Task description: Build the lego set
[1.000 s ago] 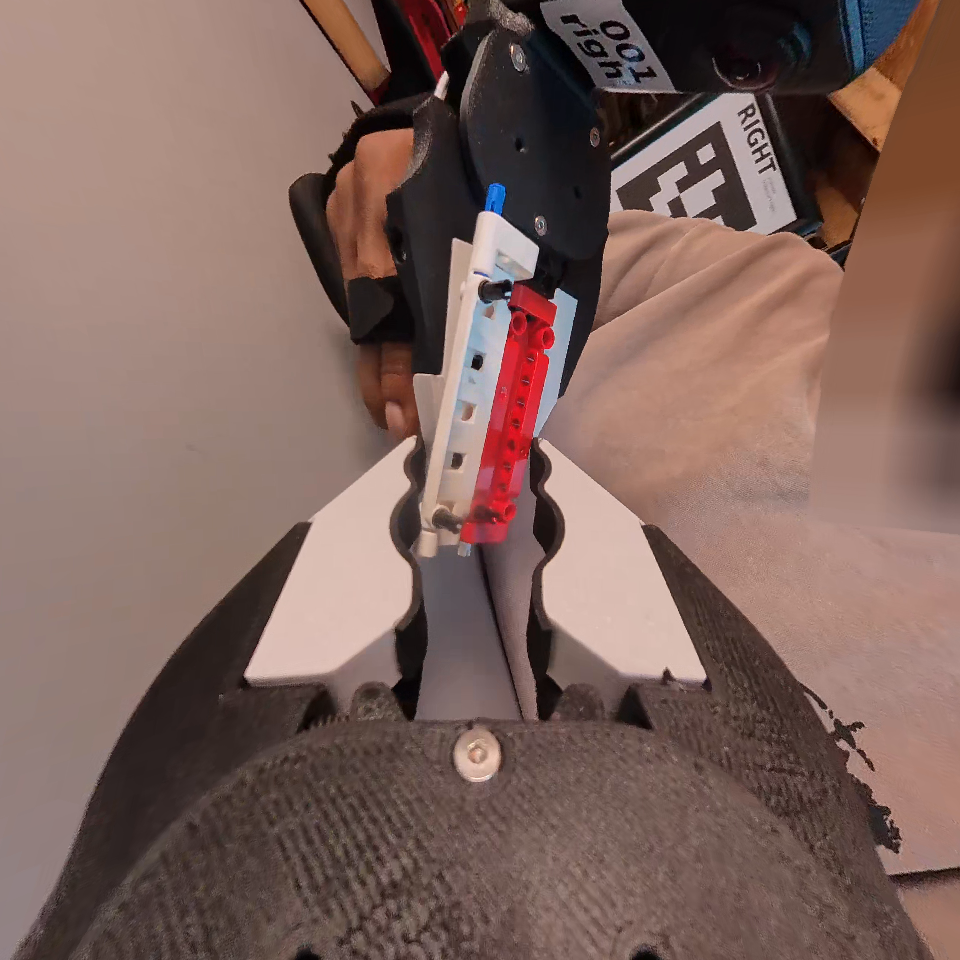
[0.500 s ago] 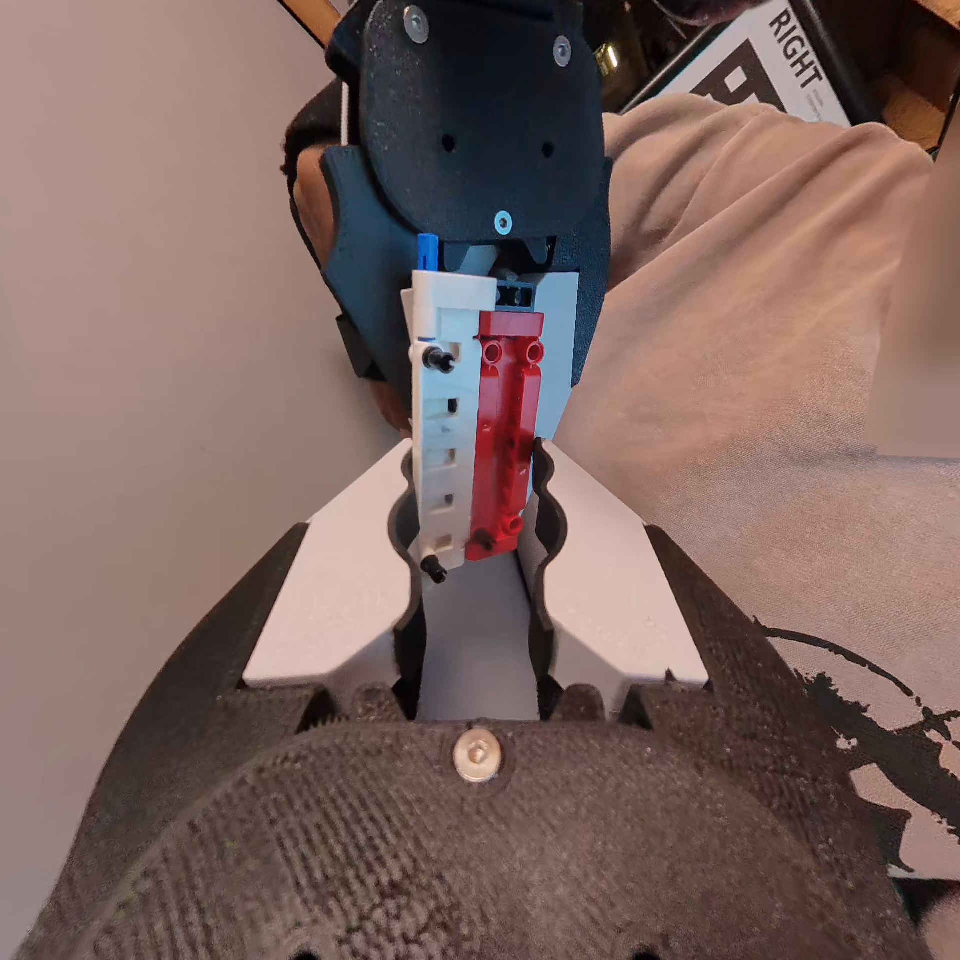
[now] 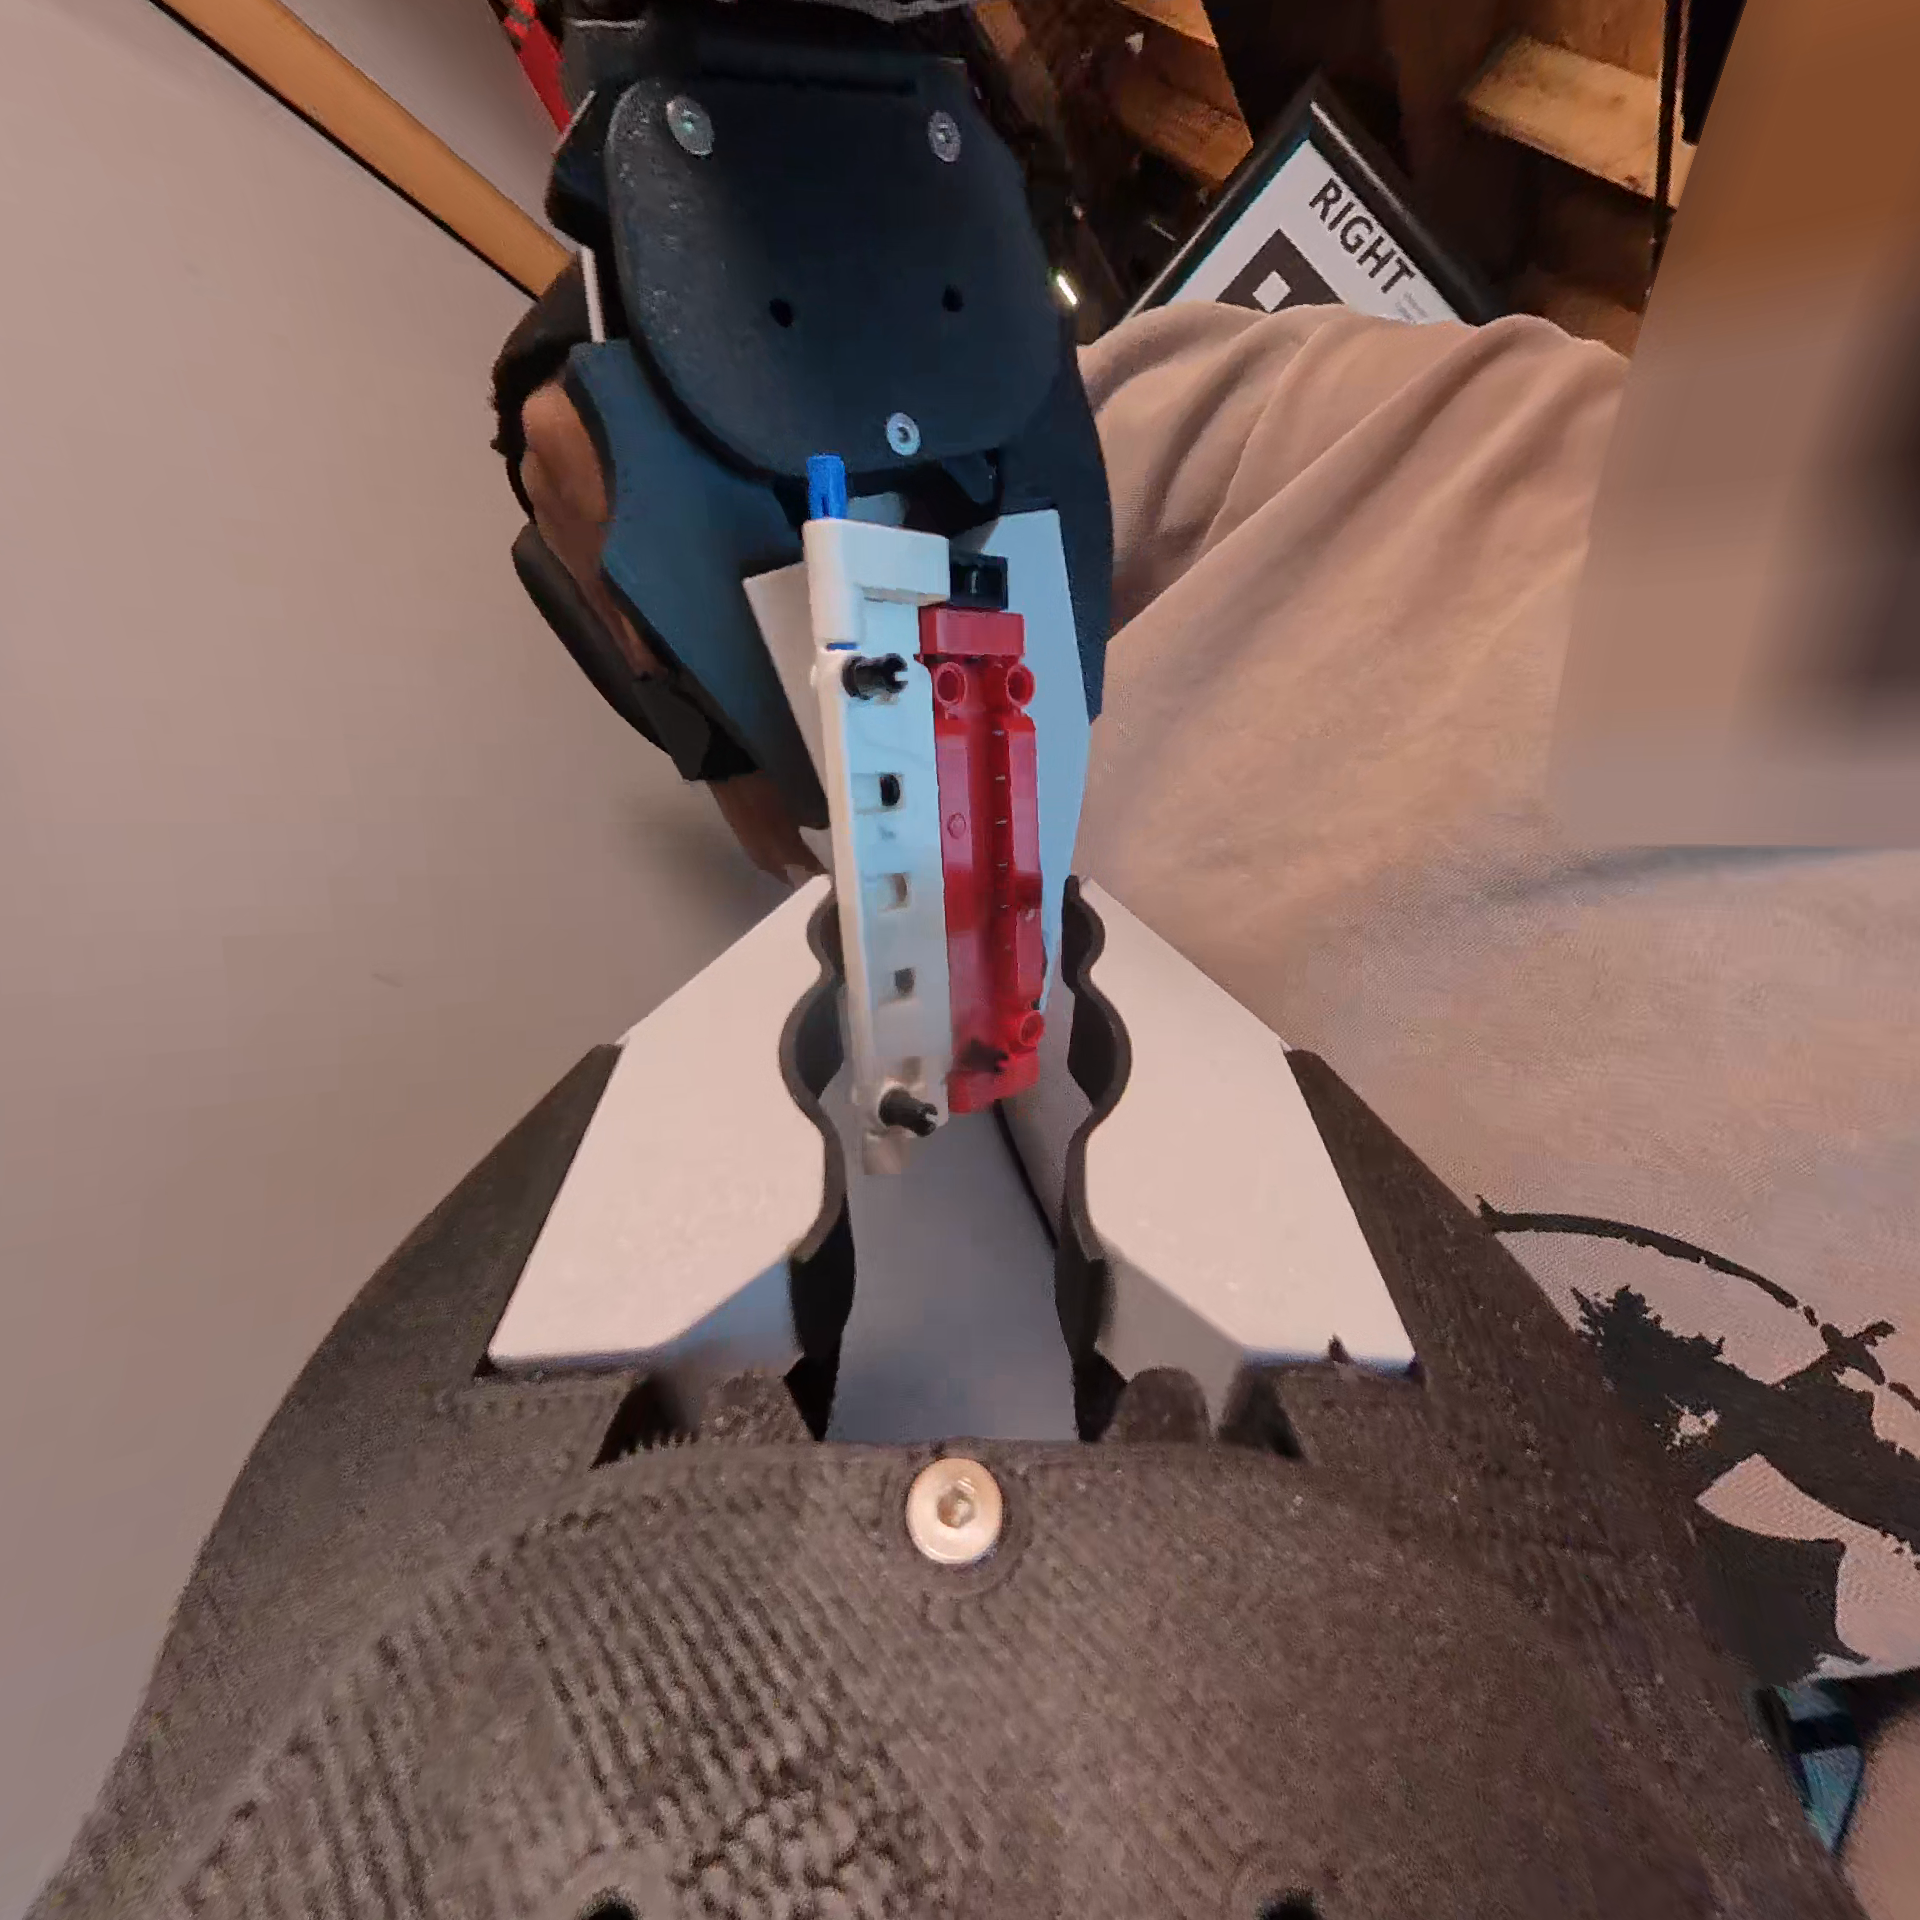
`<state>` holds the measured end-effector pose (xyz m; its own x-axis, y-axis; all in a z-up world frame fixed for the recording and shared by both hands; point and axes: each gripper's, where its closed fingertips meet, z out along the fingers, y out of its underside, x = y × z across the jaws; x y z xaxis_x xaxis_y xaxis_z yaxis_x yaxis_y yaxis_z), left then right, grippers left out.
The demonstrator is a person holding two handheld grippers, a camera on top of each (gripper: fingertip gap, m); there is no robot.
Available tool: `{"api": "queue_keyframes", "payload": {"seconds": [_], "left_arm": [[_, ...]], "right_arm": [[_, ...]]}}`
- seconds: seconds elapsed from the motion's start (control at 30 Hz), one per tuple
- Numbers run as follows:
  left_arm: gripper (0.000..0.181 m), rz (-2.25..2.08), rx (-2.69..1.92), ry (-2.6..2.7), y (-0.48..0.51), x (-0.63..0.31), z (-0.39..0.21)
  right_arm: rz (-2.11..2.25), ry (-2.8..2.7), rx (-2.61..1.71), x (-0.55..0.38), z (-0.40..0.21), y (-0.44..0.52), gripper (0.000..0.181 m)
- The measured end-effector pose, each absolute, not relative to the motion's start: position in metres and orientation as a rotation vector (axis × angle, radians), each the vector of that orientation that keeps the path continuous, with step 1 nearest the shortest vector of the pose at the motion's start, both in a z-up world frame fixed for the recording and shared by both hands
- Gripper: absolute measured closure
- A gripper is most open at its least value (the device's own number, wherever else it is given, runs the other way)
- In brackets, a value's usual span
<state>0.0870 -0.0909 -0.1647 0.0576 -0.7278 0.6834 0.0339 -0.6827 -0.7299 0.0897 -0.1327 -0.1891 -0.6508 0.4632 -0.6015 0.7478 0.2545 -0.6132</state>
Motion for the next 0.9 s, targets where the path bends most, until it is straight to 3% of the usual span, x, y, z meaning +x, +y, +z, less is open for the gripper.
{"api": "queue_keyframes", "payload": {"seconds": [0.03,0.2,0.67,0.9], "left_arm": [[0.141,-1.682,-1.743,0.701,-0.091,0.085,-0.163],[0.154,-1.732,-1.732,0.651,-0.089,0.081,-0.163],[0.160,-1.720,-1.688,0.501,-0.070,0.069,-0.156],[0.172,-1.440,-1.685,0.565,-0.062,0.058,-0.155]], "right_arm": [[-1.348,2.235,1.129,0.089,-0.189,-0.130,0.176],[-1.357,2.274,1.164,0.082,-0.182,-0.121,0.177],[-1.272,2.437,1.299,0.069,-0.189,-0.099,0.178],[-1.286,2.455,1.380,0.061,-0.185,-0.085,0.178]]}}
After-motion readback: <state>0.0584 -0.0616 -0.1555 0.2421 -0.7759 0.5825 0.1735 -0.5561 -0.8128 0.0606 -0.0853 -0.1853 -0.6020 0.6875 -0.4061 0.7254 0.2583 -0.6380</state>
